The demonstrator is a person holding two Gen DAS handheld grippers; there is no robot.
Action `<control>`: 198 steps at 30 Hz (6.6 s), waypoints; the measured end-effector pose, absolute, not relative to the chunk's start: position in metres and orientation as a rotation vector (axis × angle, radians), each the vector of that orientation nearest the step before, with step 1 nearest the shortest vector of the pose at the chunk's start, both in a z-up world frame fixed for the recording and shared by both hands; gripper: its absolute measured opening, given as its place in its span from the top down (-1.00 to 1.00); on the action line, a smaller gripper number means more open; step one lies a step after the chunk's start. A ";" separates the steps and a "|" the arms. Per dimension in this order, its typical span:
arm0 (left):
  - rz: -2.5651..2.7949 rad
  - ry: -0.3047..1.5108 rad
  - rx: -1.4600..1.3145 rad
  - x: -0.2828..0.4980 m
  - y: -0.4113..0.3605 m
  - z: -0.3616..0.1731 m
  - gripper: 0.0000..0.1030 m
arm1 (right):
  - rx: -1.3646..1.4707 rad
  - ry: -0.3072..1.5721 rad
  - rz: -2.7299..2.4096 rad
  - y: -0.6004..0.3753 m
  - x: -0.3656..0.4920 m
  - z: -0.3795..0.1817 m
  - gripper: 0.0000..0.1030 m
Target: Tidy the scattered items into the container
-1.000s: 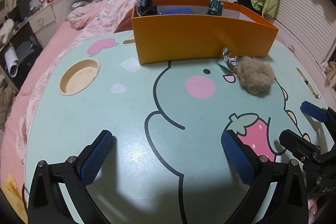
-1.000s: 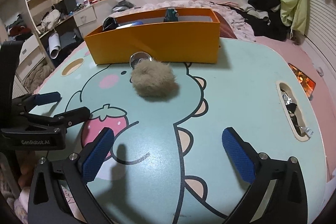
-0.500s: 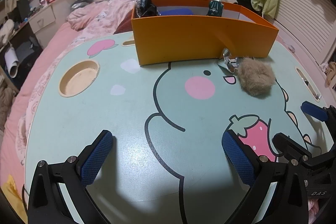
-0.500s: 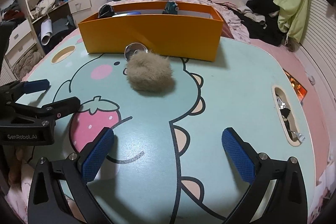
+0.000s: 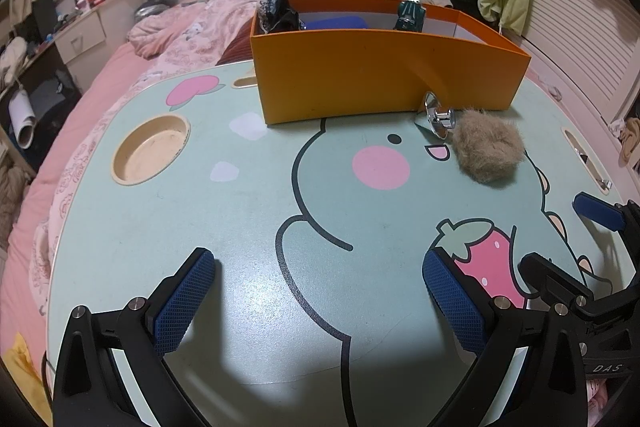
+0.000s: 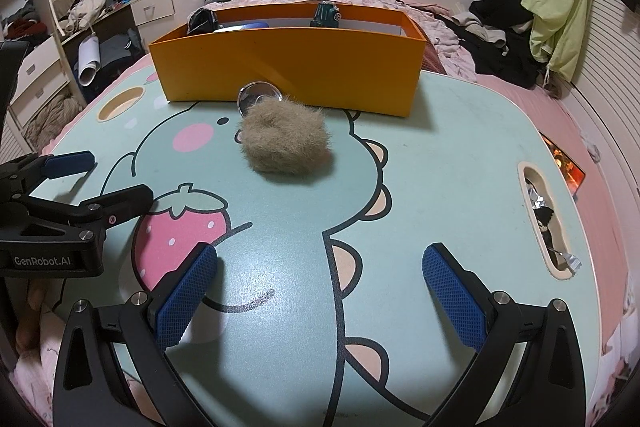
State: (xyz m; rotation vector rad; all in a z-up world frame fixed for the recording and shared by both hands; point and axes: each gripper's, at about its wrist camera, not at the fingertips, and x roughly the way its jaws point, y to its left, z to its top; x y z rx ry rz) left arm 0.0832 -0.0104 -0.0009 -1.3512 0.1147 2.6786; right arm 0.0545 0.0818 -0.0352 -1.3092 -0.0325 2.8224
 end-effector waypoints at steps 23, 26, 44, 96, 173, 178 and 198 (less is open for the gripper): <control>2.678 0.117 -1.350 0.083 -0.011 -0.001 -1.00 | -1.310 -0.034 2.823 0.081 0.055 -0.035 -0.99; 2.678 0.116 -1.349 0.083 -0.011 -0.001 -1.00 | -1.310 -0.033 2.823 0.081 0.055 -0.035 -0.99; 2.678 0.117 -1.349 0.083 -0.011 -0.001 -1.00 | -1.334 -0.062 2.844 0.081 0.052 -0.036 -0.99; 2.673 0.112 -1.349 0.083 -0.010 -0.003 -1.00 | -1.247 0.226 2.856 0.121 0.051 -0.022 -0.51; 2.651 -0.048 -1.181 0.087 0.006 0.021 0.01 | -1.159 0.234 2.973 0.112 0.071 -0.031 0.19; 2.635 -0.072 -1.235 0.083 0.003 0.012 -0.47 | -1.145 0.285 2.969 0.117 0.072 -0.030 -0.28; 2.610 0.158 -1.352 0.081 0.021 -0.001 -0.99 | -1.140 0.344 2.982 0.121 0.072 -0.030 -0.41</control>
